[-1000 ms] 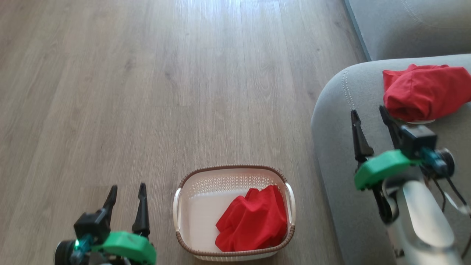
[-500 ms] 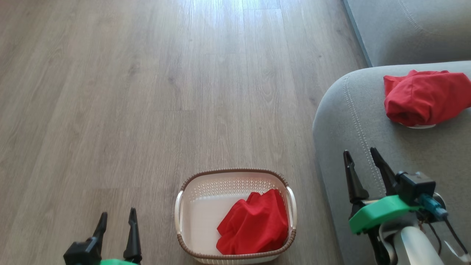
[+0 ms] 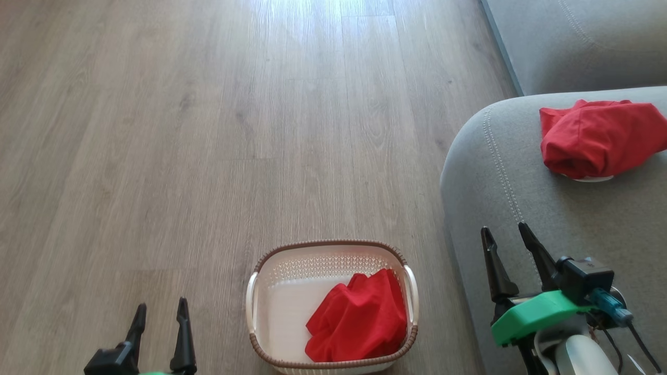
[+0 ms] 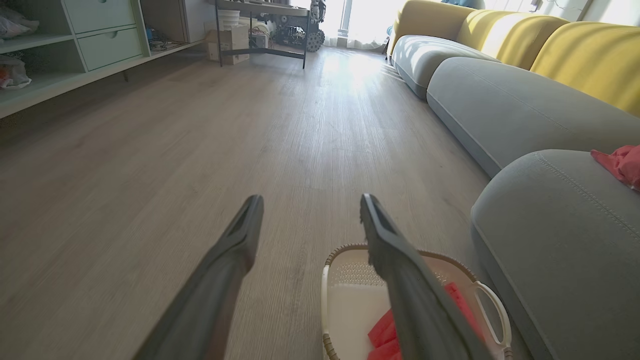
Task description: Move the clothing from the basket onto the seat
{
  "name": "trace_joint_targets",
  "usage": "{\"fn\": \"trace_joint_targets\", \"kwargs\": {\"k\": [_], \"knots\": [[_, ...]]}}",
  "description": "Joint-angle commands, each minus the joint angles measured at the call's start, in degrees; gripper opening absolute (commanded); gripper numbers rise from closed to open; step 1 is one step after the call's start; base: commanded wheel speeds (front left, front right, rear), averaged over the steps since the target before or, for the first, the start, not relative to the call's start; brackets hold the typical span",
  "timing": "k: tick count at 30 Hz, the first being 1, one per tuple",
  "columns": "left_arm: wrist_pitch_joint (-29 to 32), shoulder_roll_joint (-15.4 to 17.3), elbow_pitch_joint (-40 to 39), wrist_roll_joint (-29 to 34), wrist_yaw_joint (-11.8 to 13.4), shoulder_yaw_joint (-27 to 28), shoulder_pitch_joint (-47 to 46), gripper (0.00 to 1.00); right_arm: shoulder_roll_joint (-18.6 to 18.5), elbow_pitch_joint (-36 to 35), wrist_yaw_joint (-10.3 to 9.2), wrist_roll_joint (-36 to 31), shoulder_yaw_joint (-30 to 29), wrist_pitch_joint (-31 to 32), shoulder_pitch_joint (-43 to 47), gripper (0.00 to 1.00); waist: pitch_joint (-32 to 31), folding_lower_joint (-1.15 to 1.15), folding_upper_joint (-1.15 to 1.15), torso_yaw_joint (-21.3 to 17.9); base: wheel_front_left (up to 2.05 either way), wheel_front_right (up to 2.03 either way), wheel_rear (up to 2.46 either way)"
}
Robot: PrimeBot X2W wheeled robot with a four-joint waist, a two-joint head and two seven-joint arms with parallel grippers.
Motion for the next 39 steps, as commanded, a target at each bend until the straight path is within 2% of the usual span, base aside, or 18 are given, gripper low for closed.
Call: {"fn": "trace_joint_targets", "kwargs": {"k": [1,19,26,32,39], "knots": [[-0.7,0.6,-1.2,0.6,-0.4,2.5,-1.1,1.00,0.3,-2.1,-0.02,0.2,1.4,-0.1,-1.0,1.00,0.0,0.00,0.00,0.0,0.00,0.00,0.00],[-0.7,-0.4,-0.2,2.1,-1.8,3.6,-0.9,1.00,0.3,-1.9,-0.02,0.1,0.6,-0.2,-0.8,1.00,0.6,0.00,0.00,0.0,0.00,0.00,0.00],[-0.5,-0.6,0.2,2.9,-2.4,2.4,-1.7,1.00,0.3,-2.3,-0.02,-0.7,-0.8,-0.4,-1.1,1.00,2.3,0.00,0.00,-0.3,0.00,0.00,0.00],[0.8,-0.9,0.3,4.2,-3.1,0.3,-4.5,1.00,0.3,-3.4,-0.02,-1.9,-2.8,-0.6,-2.4,1.00,6.1,0.00,0.00,-0.6,0.00,0.00,0.00],[2.9,-3.6,5.4,6.4,-6.2,-4.7,-12.3,1.00,0.3,-5.3,-0.02,-4.1,-5.4,-0.8,-6.2,1.00,13.7,0.00,0.00,-2.2,0.00,0.00,0.00]]}}
